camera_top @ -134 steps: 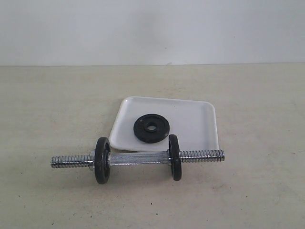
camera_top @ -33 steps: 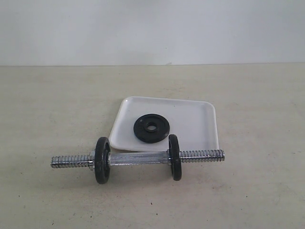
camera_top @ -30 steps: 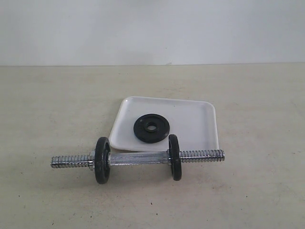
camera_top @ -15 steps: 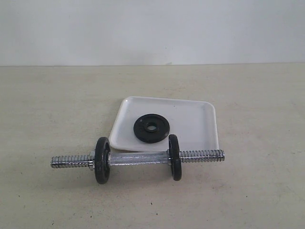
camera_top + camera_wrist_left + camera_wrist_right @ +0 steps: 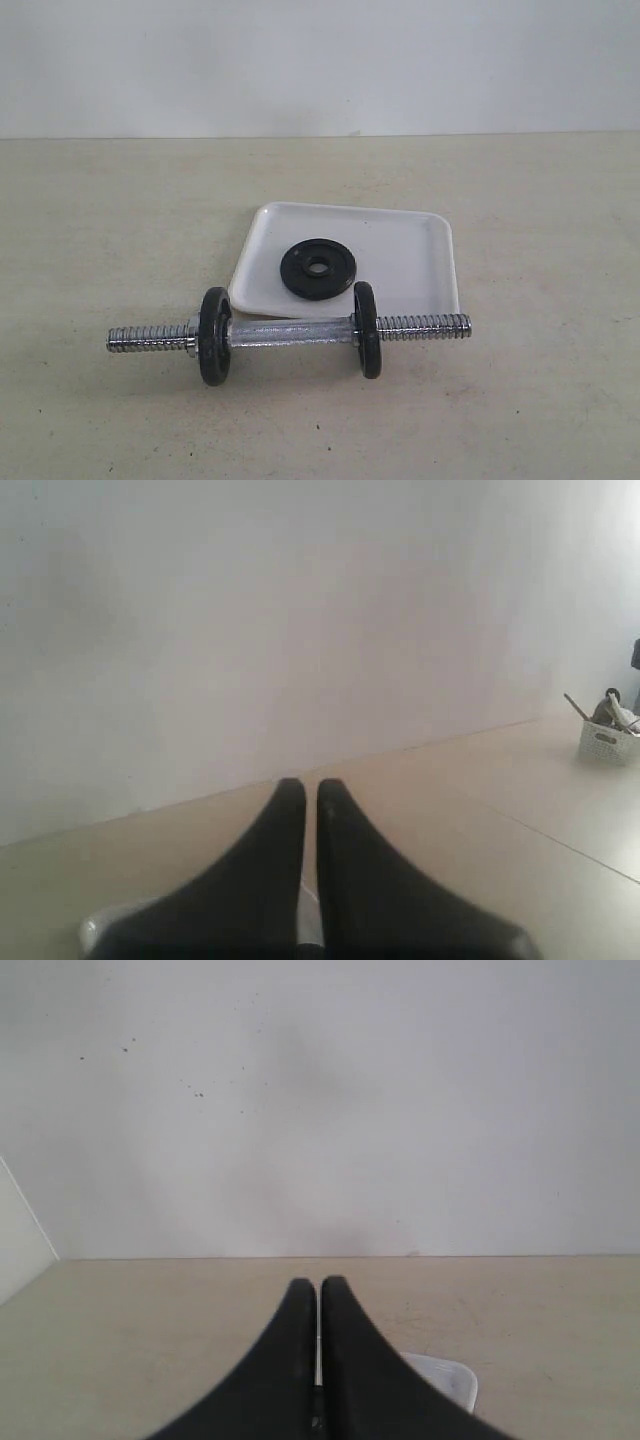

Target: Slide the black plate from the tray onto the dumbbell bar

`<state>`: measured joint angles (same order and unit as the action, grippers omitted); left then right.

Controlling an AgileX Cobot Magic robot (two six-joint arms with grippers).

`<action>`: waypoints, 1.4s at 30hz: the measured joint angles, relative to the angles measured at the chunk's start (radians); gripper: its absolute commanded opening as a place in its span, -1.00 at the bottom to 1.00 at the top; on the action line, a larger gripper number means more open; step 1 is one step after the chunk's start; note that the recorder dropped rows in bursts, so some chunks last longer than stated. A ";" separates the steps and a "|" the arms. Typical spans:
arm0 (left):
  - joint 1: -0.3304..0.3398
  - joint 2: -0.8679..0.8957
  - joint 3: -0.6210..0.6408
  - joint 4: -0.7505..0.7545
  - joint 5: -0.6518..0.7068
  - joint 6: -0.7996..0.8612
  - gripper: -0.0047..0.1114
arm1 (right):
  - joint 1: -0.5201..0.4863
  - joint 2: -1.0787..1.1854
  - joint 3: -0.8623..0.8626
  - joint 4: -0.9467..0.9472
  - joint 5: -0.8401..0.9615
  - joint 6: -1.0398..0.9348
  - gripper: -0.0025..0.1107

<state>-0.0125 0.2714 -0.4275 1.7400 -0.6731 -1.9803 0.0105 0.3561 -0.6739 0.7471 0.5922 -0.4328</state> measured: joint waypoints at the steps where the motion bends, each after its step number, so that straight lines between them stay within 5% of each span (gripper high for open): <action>1: 0.000 0.000 0.000 0.000 0.000 -0.036 -0.84 | 0.000 0.000 0.000 0.000 0.008 0.000 -0.96; 21: 0.000 0.000 0.083 0.000 -0.002 -0.111 -0.84 | 0.000 0.000 0.094 0.004 0.035 0.001 -0.96; 29: 0.000 0.001 0.122 -0.028 0.109 -0.111 -0.84 | 0.000 0.001 0.102 -0.002 0.074 -0.055 -0.96; 37: 0.000 0.001 0.122 -0.406 0.244 -0.111 -0.84 | 0.000 0.001 0.102 -0.004 0.074 -0.071 -0.96; 42: 0.000 0.001 0.122 -0.866 0.344 -0.111 -0.84 | 0.000 0.001 0.102 -0.004 0.074 -0.075 -0.96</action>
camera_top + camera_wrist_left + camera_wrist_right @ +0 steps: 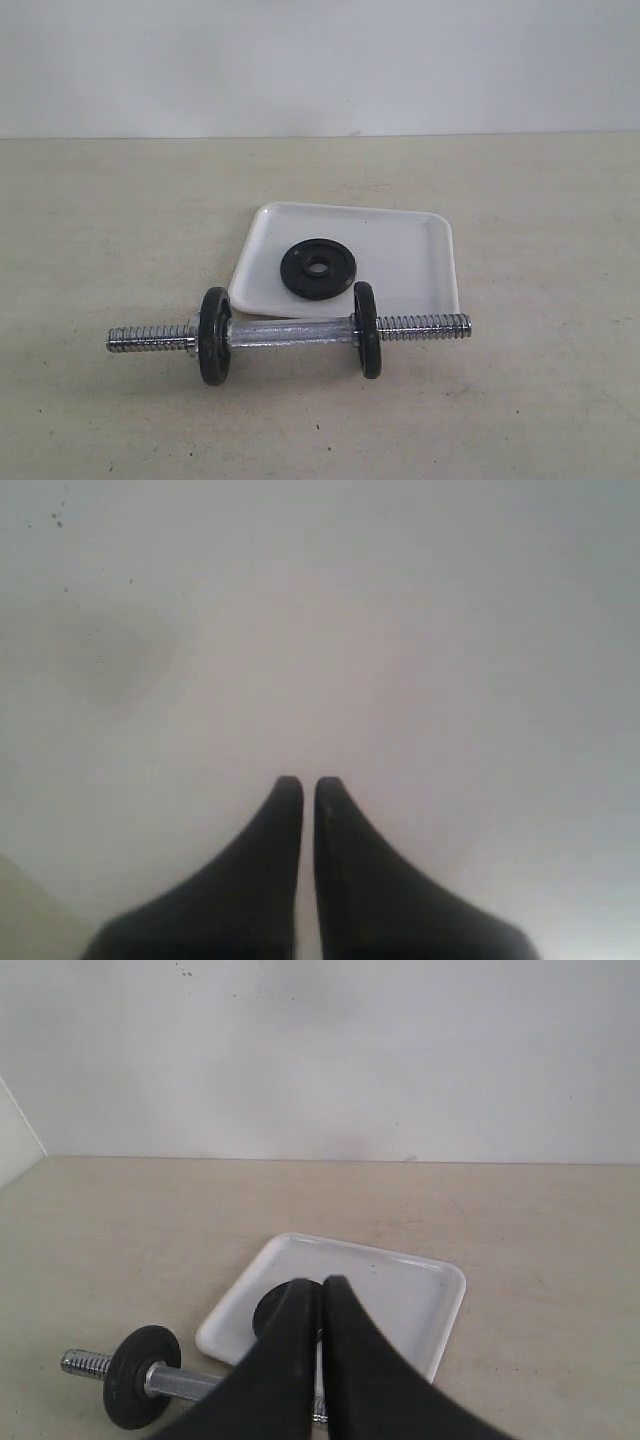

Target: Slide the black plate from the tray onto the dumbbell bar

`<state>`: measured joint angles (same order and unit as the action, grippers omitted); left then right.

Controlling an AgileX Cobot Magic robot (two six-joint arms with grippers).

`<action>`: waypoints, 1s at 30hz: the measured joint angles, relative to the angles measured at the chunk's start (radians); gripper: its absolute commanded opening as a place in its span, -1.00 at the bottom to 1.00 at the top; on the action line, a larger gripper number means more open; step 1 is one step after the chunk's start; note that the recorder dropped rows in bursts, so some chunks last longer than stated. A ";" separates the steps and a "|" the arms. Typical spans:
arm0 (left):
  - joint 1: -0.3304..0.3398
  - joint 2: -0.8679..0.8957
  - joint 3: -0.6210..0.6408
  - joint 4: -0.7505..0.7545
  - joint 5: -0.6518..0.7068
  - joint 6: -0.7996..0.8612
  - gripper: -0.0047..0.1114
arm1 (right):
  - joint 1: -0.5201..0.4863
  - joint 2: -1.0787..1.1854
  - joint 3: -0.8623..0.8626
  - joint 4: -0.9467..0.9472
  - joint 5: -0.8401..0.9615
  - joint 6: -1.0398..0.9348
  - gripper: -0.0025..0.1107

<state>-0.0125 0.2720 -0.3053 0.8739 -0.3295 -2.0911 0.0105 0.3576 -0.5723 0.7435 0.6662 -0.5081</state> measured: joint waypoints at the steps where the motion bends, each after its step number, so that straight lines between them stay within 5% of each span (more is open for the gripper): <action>1: 0.000 0.000 0.000 -0.111 0.026 -0.002 -0.84 | 0.000 0.000 0.000 0.000 0.000 0.000 -0.96; 4: 0.000 0.000 0.000 -0.339 0.127 0.028 -0.84 | 0.000 0.000 0.000 0.000 0.000 -0.003 -0.96; 7: 0.000 0.000 0.000 -0.351 0.228 0.258 -0.84 | 0.000 0.000 0.000 0.000 0.004 -0.003 -0.96; 13: 0.000 0.000 0.000 0.115 0.270 1.020 -0.84 | 0.000 0.000 0.000 0.000 0.012 -0.003 -0.96; 18: 0.000 0.000 0.000 0.420 0.270 1.194 -0.84 | 0.038 0.000 0.000 0.000 0.015 -0.003 -0.96; 22: 0.000 0.000 0.000 0.360 0.277 1.052 -0.84 | 0.061 0.000 0.000 -0.010 0.015 -0.003 -0.96; 30: 0.000 0.002 0.013 -0.174 0.329 0.310 -0.84 | 0.069 0.000 0.000 -0.019 0.015 -0.003 -0.96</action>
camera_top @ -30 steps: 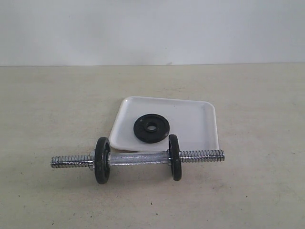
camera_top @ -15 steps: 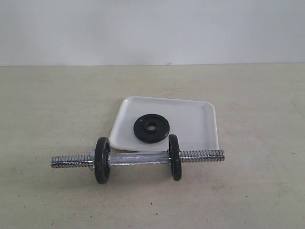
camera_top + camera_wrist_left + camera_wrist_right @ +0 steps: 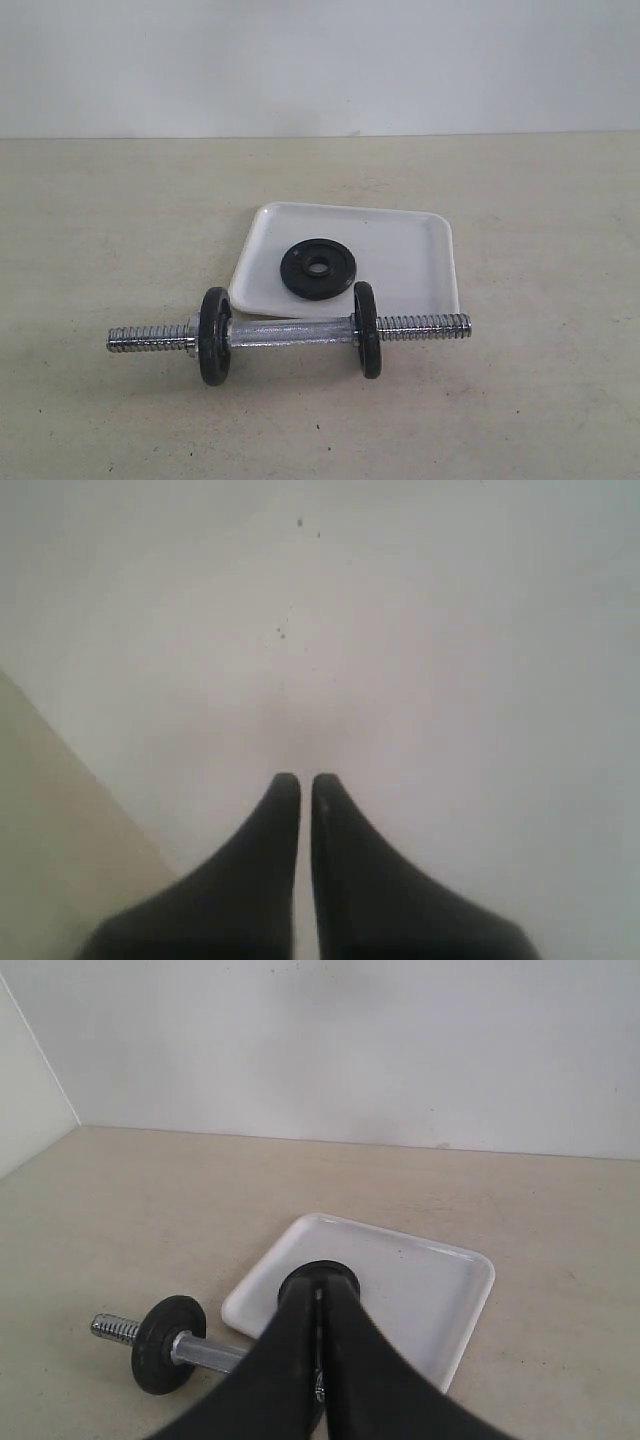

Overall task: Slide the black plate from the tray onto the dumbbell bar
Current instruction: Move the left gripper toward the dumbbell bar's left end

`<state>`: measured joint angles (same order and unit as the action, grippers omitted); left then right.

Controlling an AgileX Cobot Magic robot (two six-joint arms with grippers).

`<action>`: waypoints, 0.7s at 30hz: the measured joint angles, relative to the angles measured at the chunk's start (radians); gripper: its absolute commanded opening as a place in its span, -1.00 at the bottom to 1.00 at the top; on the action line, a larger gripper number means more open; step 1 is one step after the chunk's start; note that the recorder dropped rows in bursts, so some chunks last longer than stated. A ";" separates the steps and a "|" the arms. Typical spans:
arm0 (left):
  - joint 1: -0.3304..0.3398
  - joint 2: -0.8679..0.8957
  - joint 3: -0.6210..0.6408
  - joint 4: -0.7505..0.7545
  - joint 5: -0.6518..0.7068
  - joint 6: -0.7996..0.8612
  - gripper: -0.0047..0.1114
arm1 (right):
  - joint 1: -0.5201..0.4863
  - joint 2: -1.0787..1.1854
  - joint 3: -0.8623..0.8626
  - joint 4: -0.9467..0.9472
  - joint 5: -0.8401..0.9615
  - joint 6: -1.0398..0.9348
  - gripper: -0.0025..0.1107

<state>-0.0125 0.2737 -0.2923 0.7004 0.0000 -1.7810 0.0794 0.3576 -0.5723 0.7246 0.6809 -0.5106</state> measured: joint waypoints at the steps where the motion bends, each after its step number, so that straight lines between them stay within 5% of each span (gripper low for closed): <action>1: 0.000 0.000 0.002 -0.016 -0.009 -0.024 -0.84 | 0.000 0.000 0.000 0.000 0.000 0.000 -0.96; 8: 0.000 0.000 0.004 -0.134 -0.057 -0.146 -0.84 | 0.000 0.000 0.000 0.000 0.000 -0.002 -0.96; 15: 0.000 0.000 0.004 -0.570 0.029 -0.303 -0.84 | 0.000 0.000 0.000 -0.010 0.004 -0.002 -0.96; 18: 0.000 0.002 0.004 -0.494 0.050 -0.198 -0.84 | 0.000 0.000 0.000 -0.012 0.008 -0.002 -0.96; 21: 0.000 0.020 0.004 -0.140 0.051 0.150 -0.84 | 0.000 0.000 0.000 -0.012 0.019 -0.002 -0.96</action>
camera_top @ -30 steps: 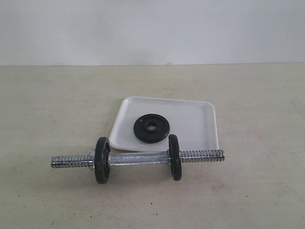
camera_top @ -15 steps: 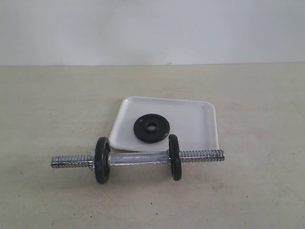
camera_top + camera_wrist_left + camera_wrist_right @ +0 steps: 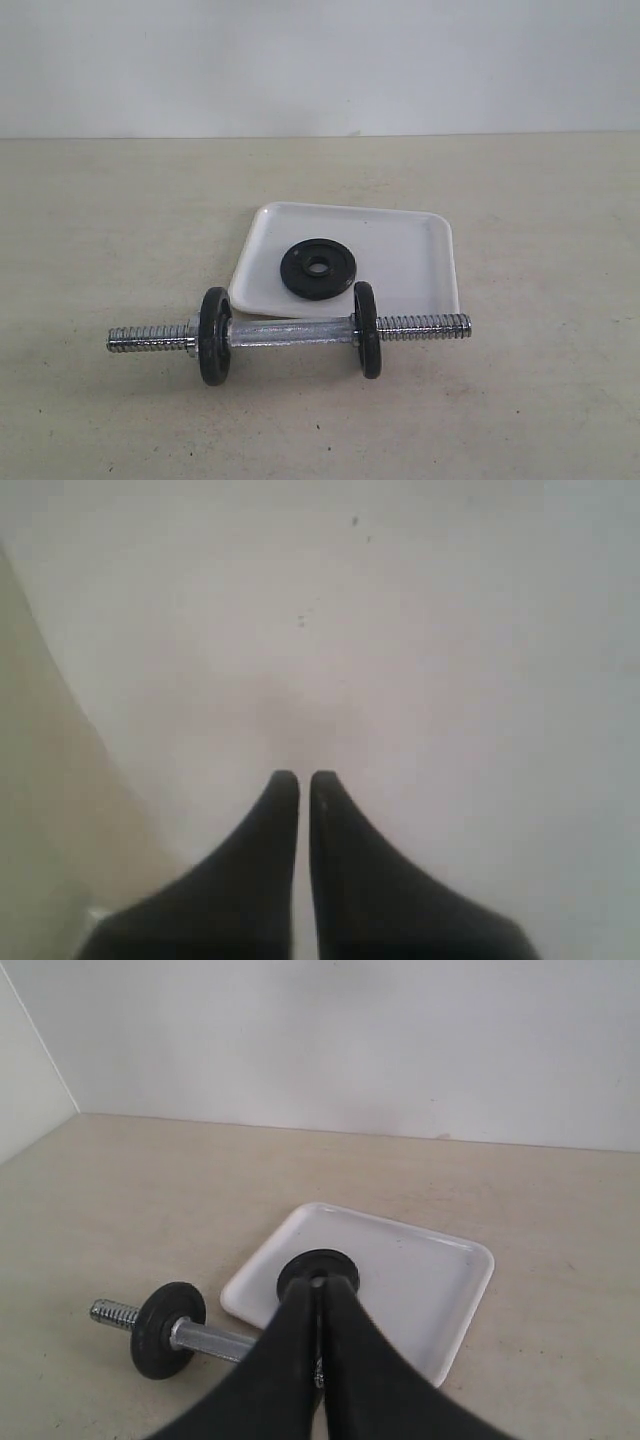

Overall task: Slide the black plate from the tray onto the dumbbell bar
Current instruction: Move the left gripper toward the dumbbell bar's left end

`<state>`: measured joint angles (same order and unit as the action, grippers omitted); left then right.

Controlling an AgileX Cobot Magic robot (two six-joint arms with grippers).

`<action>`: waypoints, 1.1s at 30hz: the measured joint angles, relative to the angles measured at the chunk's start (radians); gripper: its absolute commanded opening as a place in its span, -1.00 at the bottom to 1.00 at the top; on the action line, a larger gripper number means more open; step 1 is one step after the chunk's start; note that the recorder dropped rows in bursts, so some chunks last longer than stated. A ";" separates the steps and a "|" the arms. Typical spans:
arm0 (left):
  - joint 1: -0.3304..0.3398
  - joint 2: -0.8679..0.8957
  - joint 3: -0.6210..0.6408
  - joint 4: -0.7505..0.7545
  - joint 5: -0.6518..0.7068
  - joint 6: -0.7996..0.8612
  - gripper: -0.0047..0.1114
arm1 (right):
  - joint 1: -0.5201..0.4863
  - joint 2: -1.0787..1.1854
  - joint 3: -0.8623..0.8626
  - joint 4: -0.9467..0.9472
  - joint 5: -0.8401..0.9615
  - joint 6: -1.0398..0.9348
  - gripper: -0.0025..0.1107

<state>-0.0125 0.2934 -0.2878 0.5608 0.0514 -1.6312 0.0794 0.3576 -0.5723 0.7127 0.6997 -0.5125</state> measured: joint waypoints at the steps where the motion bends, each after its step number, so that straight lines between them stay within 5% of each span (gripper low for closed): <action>1: 0.000 0.005 0.001 0.169 -0.002 0.146 -0.84 | 0.000 0.000 0.000 -0.002 0.004 0.000 -0.96; 6: 0.000 0.009 0.013 0.876 -0.006 0.607 -0.84 | 0.000 0.000 0.000 -0.004 0.024 0.000 -0.96; 9: 0.000 0.013 0.014 1.041 -0.011 0.671 -0.84 | 0.000 0.000 0.000 -0.004 0.026 0.000 -0.96; 15: 0.000 0.015 0.014 0.851 -0.034 0.403 -0.84 | 0.000 0.000 0.000 -0.004 0.026 0.000 -0.96; 19: 0.000 0.047 0.014 0.783 -0.186 0.272 -0.84 | 0.000 0.000 0.000 -0.004 0.026 0.000 -0.96; 24: 0.000 0.185 0.014 0.805 -0.434 0.246 -0.84 | 0.000 0.000 0.000 -0.004 0.026 0.001 -0.96; 33: 0.000 0.624 -0.036 0.900 -0.557 0.318 -0.84 | 0.000 0.000 0.000 -0.004 0.026 0.004 -0.96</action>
<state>-0.0125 0.9173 -0.3240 1.4605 -0.5060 -1.3128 0.0794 0.3576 -0.5723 0.7090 0.7259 -0.5081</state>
